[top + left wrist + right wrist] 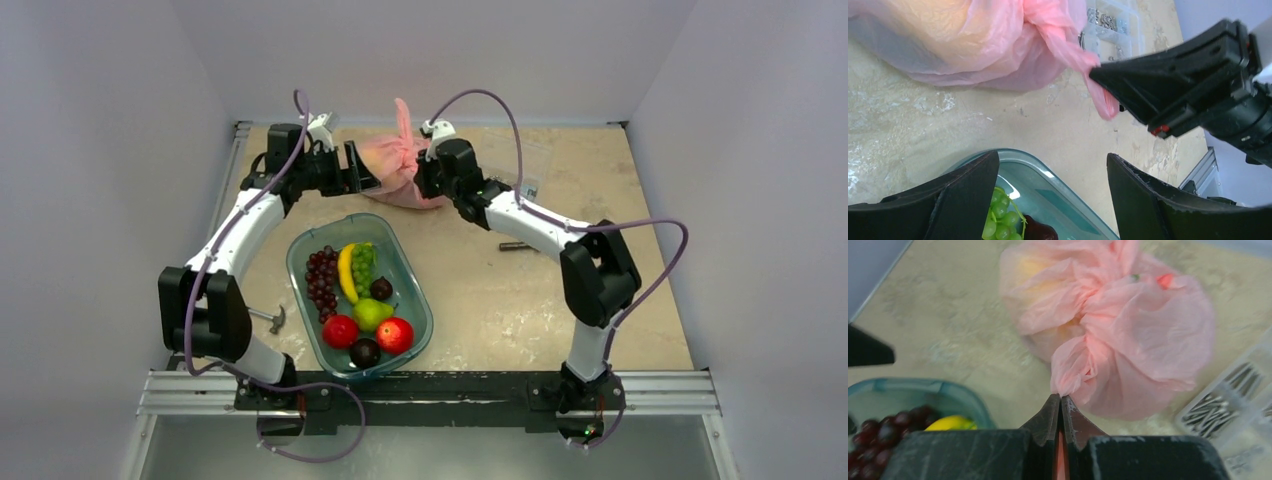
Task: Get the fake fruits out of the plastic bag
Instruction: Move the plastic bag to the center of the board, then untie the plastic bag at the center of the board.
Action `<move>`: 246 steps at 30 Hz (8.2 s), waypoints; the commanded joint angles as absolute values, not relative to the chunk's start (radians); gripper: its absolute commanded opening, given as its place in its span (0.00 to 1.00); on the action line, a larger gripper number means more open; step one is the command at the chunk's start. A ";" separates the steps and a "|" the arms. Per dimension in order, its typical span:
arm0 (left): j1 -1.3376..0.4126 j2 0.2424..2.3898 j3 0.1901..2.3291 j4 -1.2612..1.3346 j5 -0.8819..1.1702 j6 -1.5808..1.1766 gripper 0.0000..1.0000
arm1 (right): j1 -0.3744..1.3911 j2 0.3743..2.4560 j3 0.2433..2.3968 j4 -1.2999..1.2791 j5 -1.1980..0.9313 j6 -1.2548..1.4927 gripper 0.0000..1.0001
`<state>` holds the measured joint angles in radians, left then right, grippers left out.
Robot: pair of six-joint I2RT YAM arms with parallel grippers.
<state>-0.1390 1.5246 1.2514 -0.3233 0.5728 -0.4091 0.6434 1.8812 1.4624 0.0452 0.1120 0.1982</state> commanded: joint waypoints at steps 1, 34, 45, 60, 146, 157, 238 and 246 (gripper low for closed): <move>-0.157 1.532 1.305 -0.335 0.588 -0.394 0.78 | 0.644 1.765 1.308 0.114 -0.096 0.393 0.00; -0.481 1.589 1.404 -0.519 0.552 -0.267 0.74 | 0.646 0.957 0.548 -0.066 -0.314 0.623 0.03; -0.551 1.765 1.612 -0.717 0.493 -0.249 0.68 | 0.645 1.001 0.529 -0.019 -0.269 0.629 0.16; -0.655 1.944 1.692 -0.735 0.381 -0.187 0.53 | 0.646 1.017 0.544 -0.046 -0.247 0.634 0.18; -0.459 1.905 1.638 -0.599 0.632 -0.434 0.00 | 0.931 1.337 1.202 -0.607 0.590 0.060 0.56; -0.462 1.893 1.640 -0.598 0.639 -0.433 0.00 | 1.045 1.599 1.274 -0.709 0.985 0.056 0.44; -0.486 1.750 1.568 -0.378 0.542 -0.446 0.00 | 1.049 0.580 0.447 0.160 0.785 0.361 0.00; -0.362 1.813 1.452 -0.184 0.762 -0.743 0.00 | 1.049 0.271 0.292 0.109 0.864 0.528 0.00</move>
